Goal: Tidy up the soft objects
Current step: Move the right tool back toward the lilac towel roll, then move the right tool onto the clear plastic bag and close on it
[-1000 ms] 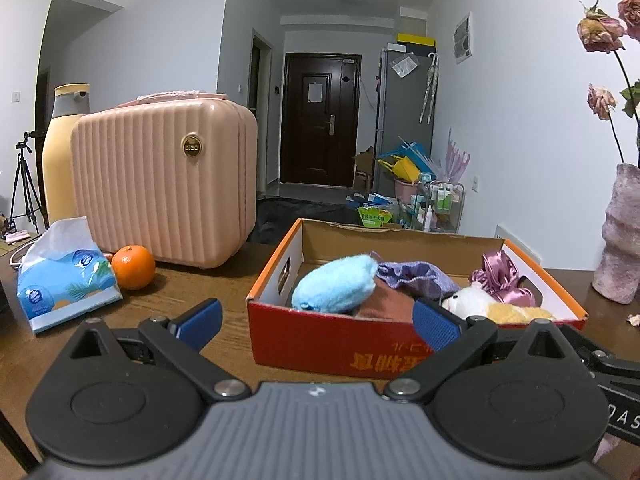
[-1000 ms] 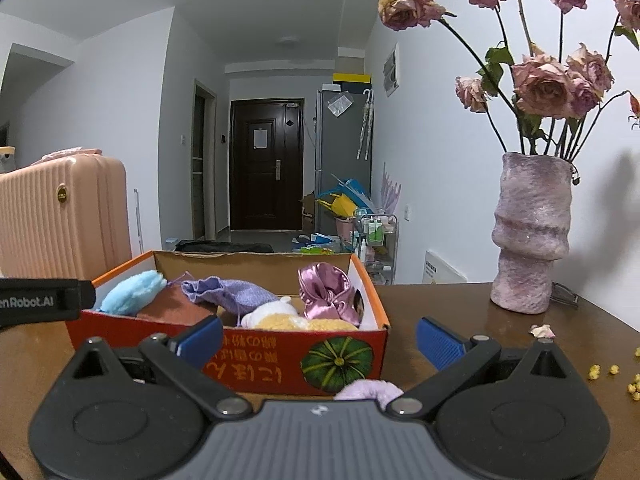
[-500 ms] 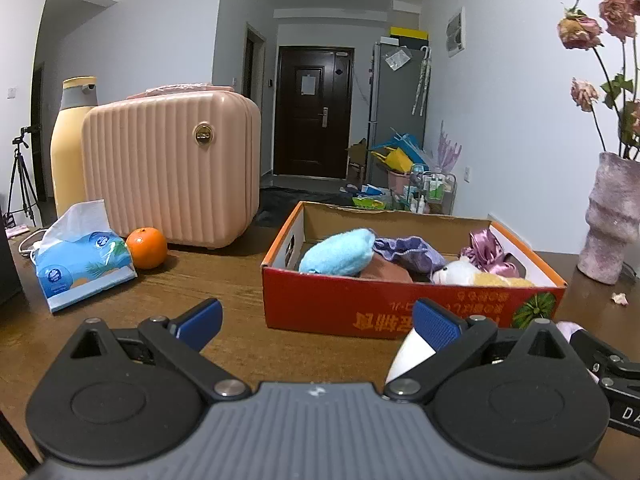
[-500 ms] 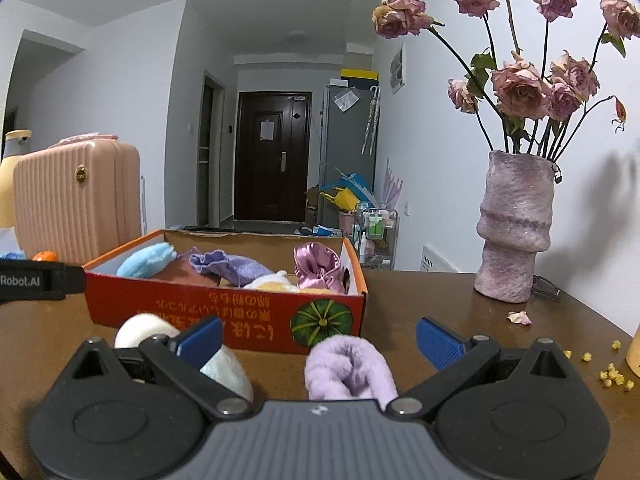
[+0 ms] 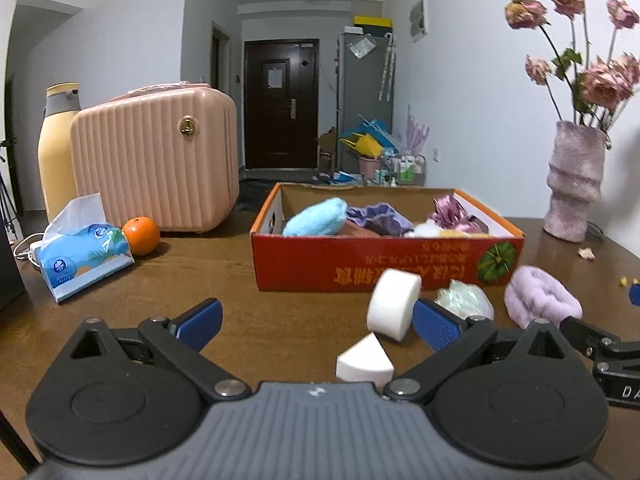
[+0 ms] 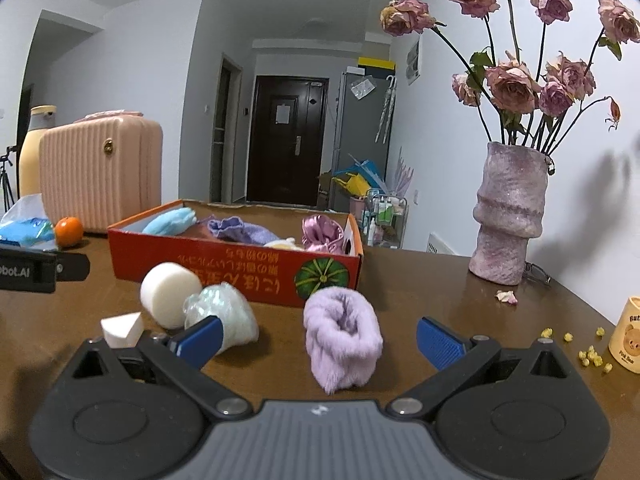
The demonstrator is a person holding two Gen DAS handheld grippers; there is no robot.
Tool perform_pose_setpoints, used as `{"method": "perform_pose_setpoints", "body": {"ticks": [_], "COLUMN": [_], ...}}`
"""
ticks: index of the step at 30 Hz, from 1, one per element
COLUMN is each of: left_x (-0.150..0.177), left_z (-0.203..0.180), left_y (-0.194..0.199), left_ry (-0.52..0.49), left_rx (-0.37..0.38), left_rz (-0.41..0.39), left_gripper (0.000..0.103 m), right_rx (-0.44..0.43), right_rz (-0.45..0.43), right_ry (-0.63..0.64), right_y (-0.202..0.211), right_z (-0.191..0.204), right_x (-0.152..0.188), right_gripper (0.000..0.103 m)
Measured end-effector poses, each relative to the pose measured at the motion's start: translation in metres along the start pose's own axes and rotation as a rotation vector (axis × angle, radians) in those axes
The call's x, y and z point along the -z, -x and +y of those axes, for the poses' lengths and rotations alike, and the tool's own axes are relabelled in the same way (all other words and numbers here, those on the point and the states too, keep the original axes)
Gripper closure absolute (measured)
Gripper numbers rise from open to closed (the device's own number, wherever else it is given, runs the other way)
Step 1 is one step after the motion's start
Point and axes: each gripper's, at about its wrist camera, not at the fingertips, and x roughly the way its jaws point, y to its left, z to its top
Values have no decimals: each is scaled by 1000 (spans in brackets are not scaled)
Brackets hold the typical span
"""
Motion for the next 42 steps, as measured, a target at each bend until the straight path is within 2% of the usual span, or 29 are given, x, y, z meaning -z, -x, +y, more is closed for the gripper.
{"method": "perform_pose_setpoints", "body": {"ticks": [10, 24, 42], "left_x": [13, 13, 8], "left_z": [0, 3, 44], "left_y": [15, 12, -2], "left_ry": [-53, -47, -30], "left_rx": [49, 81, 42], "left_rz": [23, 51, 57], "left_gripper": [0, 0, 0], "right_rx": [-23, -50, -97], "right_rz": [6, 20, 58], "right_ry": [14, 8, 27], "right_y": [13, 7, -25], "right_z": [3, 7, 46], "right_x": [6, 7, -1], "right_gripper": [0, 0, 0]}}
